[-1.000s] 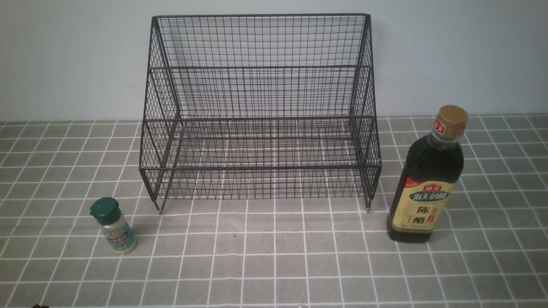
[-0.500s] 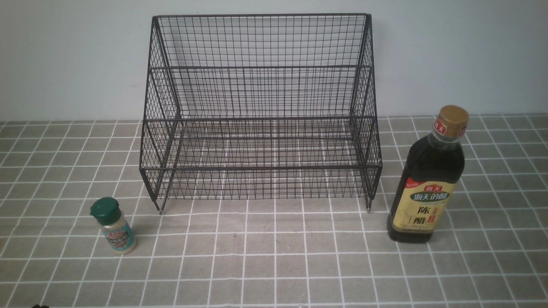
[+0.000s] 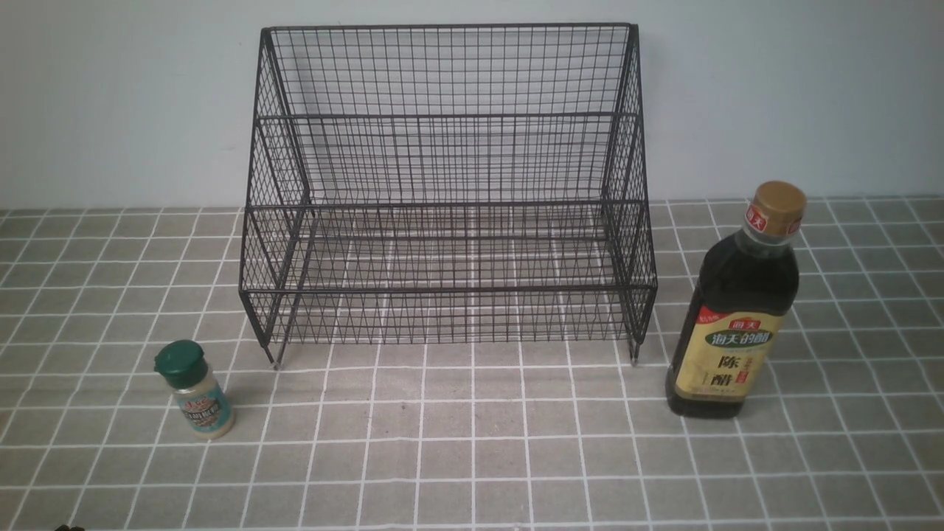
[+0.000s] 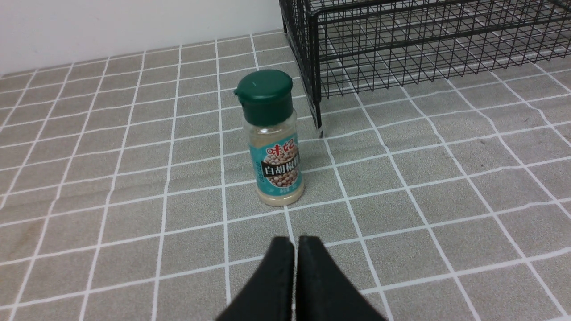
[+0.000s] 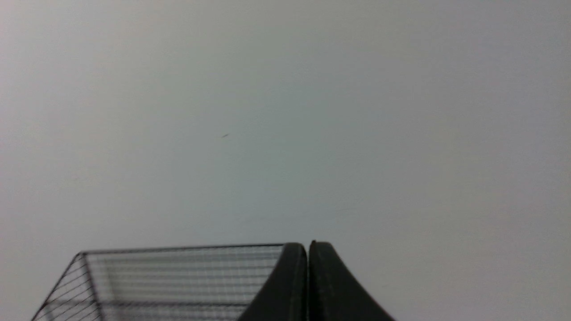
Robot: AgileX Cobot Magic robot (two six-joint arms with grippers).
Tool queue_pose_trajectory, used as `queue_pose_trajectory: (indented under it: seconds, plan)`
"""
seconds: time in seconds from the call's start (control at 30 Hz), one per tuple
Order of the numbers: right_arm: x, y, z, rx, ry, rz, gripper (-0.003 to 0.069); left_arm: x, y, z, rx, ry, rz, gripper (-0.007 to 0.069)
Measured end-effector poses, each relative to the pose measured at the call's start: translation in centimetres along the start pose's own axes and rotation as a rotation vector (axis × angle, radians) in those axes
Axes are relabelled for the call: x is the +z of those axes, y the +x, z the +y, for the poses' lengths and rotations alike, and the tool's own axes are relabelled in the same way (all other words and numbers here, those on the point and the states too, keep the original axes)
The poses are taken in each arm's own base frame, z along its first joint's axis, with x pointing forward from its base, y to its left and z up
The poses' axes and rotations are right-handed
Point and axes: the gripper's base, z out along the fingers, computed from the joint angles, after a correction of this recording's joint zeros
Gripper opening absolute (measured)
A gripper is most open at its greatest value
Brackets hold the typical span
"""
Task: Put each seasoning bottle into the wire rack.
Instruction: Use the right arm to grab the condiment bottle closest to it
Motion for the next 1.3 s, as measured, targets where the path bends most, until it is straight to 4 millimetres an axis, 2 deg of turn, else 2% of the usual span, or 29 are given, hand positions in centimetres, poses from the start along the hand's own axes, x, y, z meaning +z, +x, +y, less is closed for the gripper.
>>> queue_pose_trajectory:
  seconds: [0.07, 0.13, 0.2, 0.27, 0.4, 0.5, 0.67, 0.8, 1.03, 1.07, 1.17, 1.27, 1.3]
  plan:
    - [3.8, 0.3, 0.1, -0.02, -0.173, 0.171, 0.0034, 0.0, 0.0, 0.0, 0.0, 0.0, 0.0, -0.0007]
    - [4.9, 0.6, -0.2, -0.012, -0.197, 0.225, 0.005, 0.0, 0.0, 0.0, 0.0, 0.0, 0.0, -0.0007]
    - [6.8, 1.3, -0.9, 0.022, -0.212, 0.315, 0.0099, 0.0, 0.0, 0.0, 0.0, 0.0, 0.0, -0.0007]
    - [8.5, 1.8, -1.5, 0.068, -0.221, 0.37, 0.018, 0.0, 0.0, 0.0, 0.0, 0.0, 0.0, -0.0007]
    - [10.3, 2.3, -2.4, 0.08, -0.217, 0.405, 0.0347, 0.0, 0.0, 0.0, 0.0, 0.0, 0.0, -0.0007]
    - [11.5, 3.6, -3.6, 0.064, -0.149, 0.452, 0.0489, 0.0, 0.0, 0.0, 0.0, 0.0, 0.0, -0.0007]
    - [12.5, 6.1, -4.5, 0.097, -0.145, 0.528, 0.0581, 0.0, 0.0, 0.0, 0.0, 0.0, 0.0, -0.0007]
    - [13.2, 8.0, -5.0, 0.125, -0.154, 0.584, 0.0591, 0.0, 0.0, 0.0, 0.0, 0.0, 0.0, -0.0007]
    - [13.8, 10.3, -5.5, 0.138, -0.173, 0.644, 0.0575, 0.0, 0.0, 0.0, 0.0, 0.0, 0.0, -0.0007]
    - [13.9, 10.6, -5.6, 0.126, -0.178, 0.653, 0.0552, 0.0, 0.0, 0.0, 0.0, 0.0, 0.0, -0.0007]
    - [14.0, 10.7, -5.6, 0.092, -0.189, 0.653, 0.0414, 0.0, 0.0, 0.0, 0.0, 0.0, 0.0, -0.0007]
    - [13.8, 9.6, -5.6, 0.028, -0.176, 0.632, 0.0333, 0.0, 0.0, 0.0, 0.0, 0.0, 0.0, -0.0007]
    - [13.7, 9.3, -5.6, 0.013, -0.174, 0.629, 0.0328, 0.0, 0.0, 0.0, 0.0, 0.0, 0.0, -0.0007]
